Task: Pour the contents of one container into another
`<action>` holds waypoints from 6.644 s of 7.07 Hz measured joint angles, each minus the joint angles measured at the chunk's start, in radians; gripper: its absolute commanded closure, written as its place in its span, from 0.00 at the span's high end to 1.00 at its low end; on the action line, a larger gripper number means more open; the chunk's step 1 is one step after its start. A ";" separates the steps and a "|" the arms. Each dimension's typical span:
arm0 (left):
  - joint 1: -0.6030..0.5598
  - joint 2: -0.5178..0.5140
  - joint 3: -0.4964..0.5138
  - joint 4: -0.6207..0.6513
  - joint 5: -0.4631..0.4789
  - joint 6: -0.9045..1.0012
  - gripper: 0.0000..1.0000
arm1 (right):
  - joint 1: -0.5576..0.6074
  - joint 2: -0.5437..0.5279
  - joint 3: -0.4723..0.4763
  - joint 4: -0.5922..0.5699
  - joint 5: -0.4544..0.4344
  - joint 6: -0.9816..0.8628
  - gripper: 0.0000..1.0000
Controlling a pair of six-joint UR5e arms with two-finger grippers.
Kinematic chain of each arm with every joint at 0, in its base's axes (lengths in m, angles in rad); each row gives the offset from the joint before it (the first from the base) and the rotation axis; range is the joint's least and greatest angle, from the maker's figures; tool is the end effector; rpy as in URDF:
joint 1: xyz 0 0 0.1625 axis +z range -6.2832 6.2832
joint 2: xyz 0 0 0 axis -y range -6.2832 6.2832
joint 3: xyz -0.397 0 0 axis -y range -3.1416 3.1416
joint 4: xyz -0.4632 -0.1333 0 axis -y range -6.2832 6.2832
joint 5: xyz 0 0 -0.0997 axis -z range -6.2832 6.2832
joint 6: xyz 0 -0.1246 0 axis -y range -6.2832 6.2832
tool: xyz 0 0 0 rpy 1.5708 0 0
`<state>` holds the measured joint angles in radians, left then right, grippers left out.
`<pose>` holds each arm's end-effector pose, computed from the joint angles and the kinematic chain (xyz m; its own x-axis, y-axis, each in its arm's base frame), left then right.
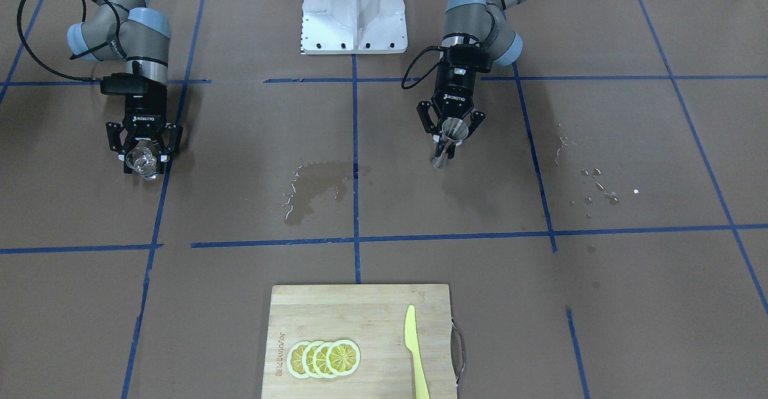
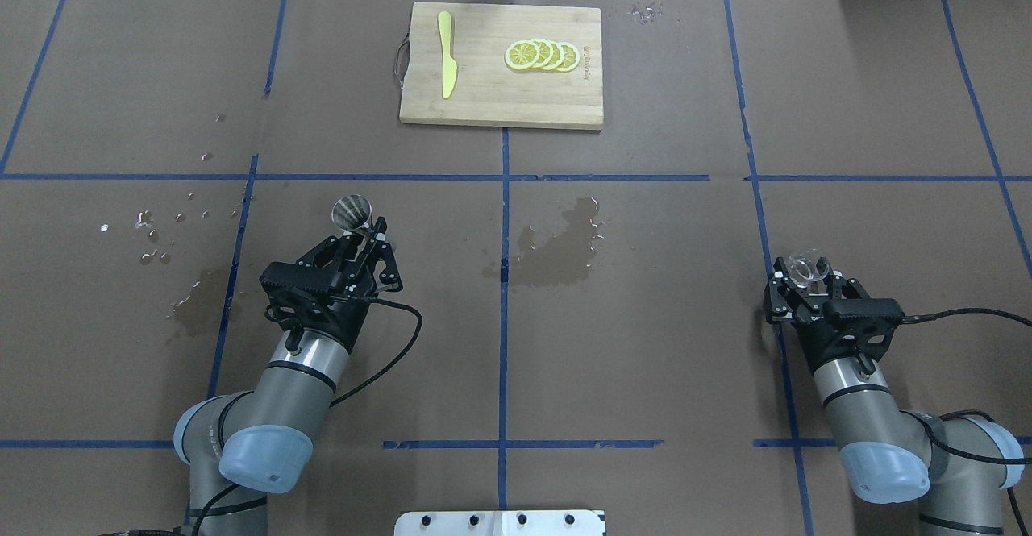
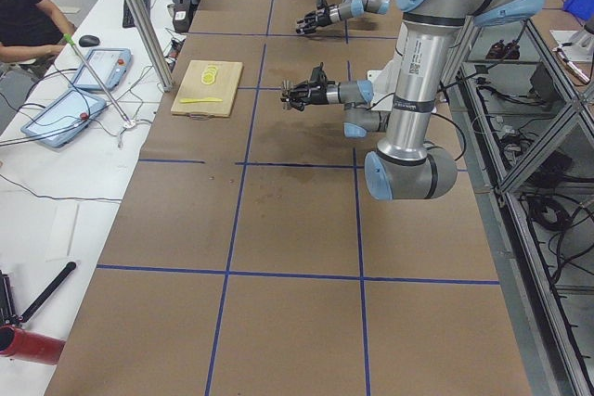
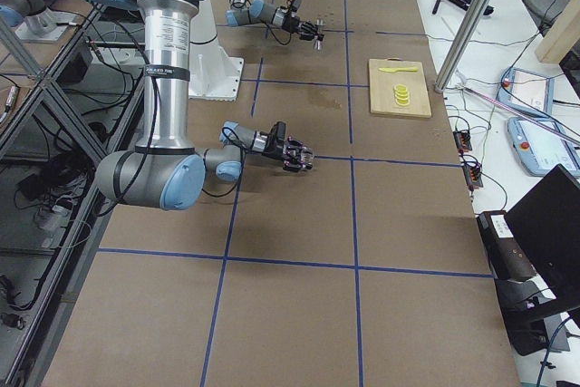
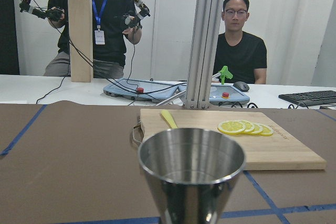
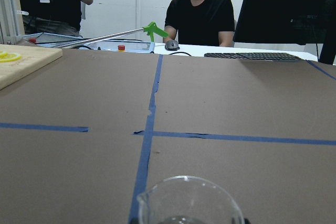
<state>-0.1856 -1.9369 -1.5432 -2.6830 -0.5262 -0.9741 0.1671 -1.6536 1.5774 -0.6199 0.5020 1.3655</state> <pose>0.5974 -0.3574 0.2879 0.6236 0.1701 -0.7630 0.7085 0.2897 0.6436 -0.4911 -0.3288 0.5553 0.7706 0.0305 0.6366 -0.5988 0.3767 0.7067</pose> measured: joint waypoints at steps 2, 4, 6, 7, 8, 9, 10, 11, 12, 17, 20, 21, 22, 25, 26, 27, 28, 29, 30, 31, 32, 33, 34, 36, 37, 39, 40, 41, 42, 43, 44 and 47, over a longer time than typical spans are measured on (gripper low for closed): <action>0.000 -0.001 -0.003 0.000 0.000 0.000 0.00 | 0.002 0.001 0.006 0.002 0.003 -0.023 0.20; 0.001 -0.003 -0.004 0.000 0.000 0.001 0.00 | 0.016 0.009 0.042 0.024 0.025 -0.061 0.17; 0.005 -0.007 -0.005 0.001 0.000 0.017 0.00 | 0.039 0.021 0.141 0.042 0.047 -0.143 0.16; 0.008 -0.019 -0.005 0.001 -0.002 0.054 0.00 | 0.042 0.030 0.187 0.044 0.053 -0.201 0.16; 0.010 -0.042 -0.004 0.001 -0.006 0.094 0.00 | 0.042 0.060 0.221 0.043 0.056 -0.287 0.16; 0.012 -0.064 -0.003 0.000 -0.010 0.132 0.00 | 0.043 0.114 0.240 0.036 0.058 -0.367 0.16; 0.015 -0.085 -0.002 -0.002 -0.020 0.194 0.00 | 0.043 0.169 0.253 0.009 0.064 -0.411 0.15; 0.016 -0.104 0.000 -0.003 -0.054 0.259 0.00 | 0.042 0.214 0.271 -0.039 0.076 -0.432 0.11; 0.013 -0.118 0.003 -0.002 -0.104 0.294 0.00 | 0.042 0.252 0.290 -0.110 0.085 -0.440 0.12; 0.011 -0.255 0.136 -0.006 -0.195 0.338 0.00 | 0.024 0.432 0.339 -0.398 0.097 -0.444 0.12; 0.011 -0.264 0.151 -0.110 -0.269 0.410 0.00 | 0.024 0.503 0.350 -0.504 0.149 -0.467 0.11; 0.011 -0.265 0.157 -0.129 -0.278 0.418 0.00 | 0.028 0.518 0.357 -0.536 0.164 -0.488 0.12; 0.011 -0.265 0.166 -0.135 -0.281 0.424 0.00 | 0.032 0.543 0.365 -0.585 0.170 -0.498 0.12; 0.011 -0.269 0.175 -0.138 -0.282 0.482 0.00 | 0.030 0.590 0.404 -0.765 0.177 -0.506 0.12; 0.011 -0.271 0.176 -0.137 -0.281 0.487 0.00 | 0.029 0.596 0.417 -0.810 0.188 -0.515 0.11; 0.011 -0.274 0.179 -0.137 -0.281 0.489 0.00 | 0.025 0.598 0.429 -0.838 0.199 -0.528 0.11; 0.010 -0.278 0.184 -0.137 -0.281 0.490 0.00 | 0.019 0.599 0.436 -0.859 0.204 -0.536 0.11; 0.009 -0.283 0.189 -0.137 -0.281 0.491 0.00 | 0.014 0.600 0.443 -0.883 0.206 -0.540 0.12; 0.007 -0.287 0.198 -0.137 -0.281 0.491 0.00 | 0.010 0.600 0.449 -0.905 0.207 -0.545 0.12; 0.006 -0.290 0.204 -0.138 -0.280 0.492 0.00 | 0.007 0.600 0.458 -0.924 0.211 -0.559 0.11; 0.005 -0.293 0.211 -0.137 -0.280 0.492 0.00 | 0.006 0.600 0.470 -0.939 0.219 -0.578 0.12; 0.005 -0.296 0.214 -0.137 -0.279 0.492 0.00 | 0.005 0.606 0.477 -0.959 0.224 -0.599 0.11; 0.005 -0.301 0.215 -0.137 -0.279 0.492 0.00 | 0.004 0.620 0.481 -0.989 0.226 -0.621 0.11; 0.004 -0.309 0.216 -0.136 -0.279 0.492 0.00 | 0.004 0.644 0.482 -1.040 0.228 -0.654 0.11; 0.004 -0.310 0.215 -0.136 -0.279 0.492 0.00 | 0.004 0.648 0.482 -1.047 0.229 -0.676 0.11; 0.004 -0.310 0.215 -0.136 -0.278 0.491 0.00 | 0.005 0.652 0.481 -1.061 0.232 -0.715 0.11; 0.004 -0.310 0.214 -0.136 -0.278 0.491 0.00 | 0.005 0.657 0.481 -1.084 0.233 -0.730 0.11; 0.004 -0.310 0.213 -0.136 -0.278 0.491 0.00 | 0.005 0.664 0.481 -1.107 0.233 -0.745 0.11; 0.005 -0.310 0.212 -0.136 -0.278 0.491 0.00 | 0.006 0.668 0.481 -1.121 0.233 -0.764 0.11; 0.005 -0.311 0.210 -0.137 -0.278 0.491 0.00 | 0.007 0.670 0.481 -1.127 0.233 -0.781 0.11; 0.005 -0.311 0.209 -0.137 -0.279 0.491 0.00 | 0.011 0.670 0.481 -1.130 0.233 -0.800 0.11; 0.005 -0.312 0.205 -0.138 -0.280 0.491 0.00 | 0.024 0.672 0.479 -1.139 0.233 -0.870 0.10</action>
<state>-0.1810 -2.2488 -1.3383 -2.8210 -0.8067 -0.4835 0.1907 -0.9816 2.0564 -1.7589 0.7348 0.4952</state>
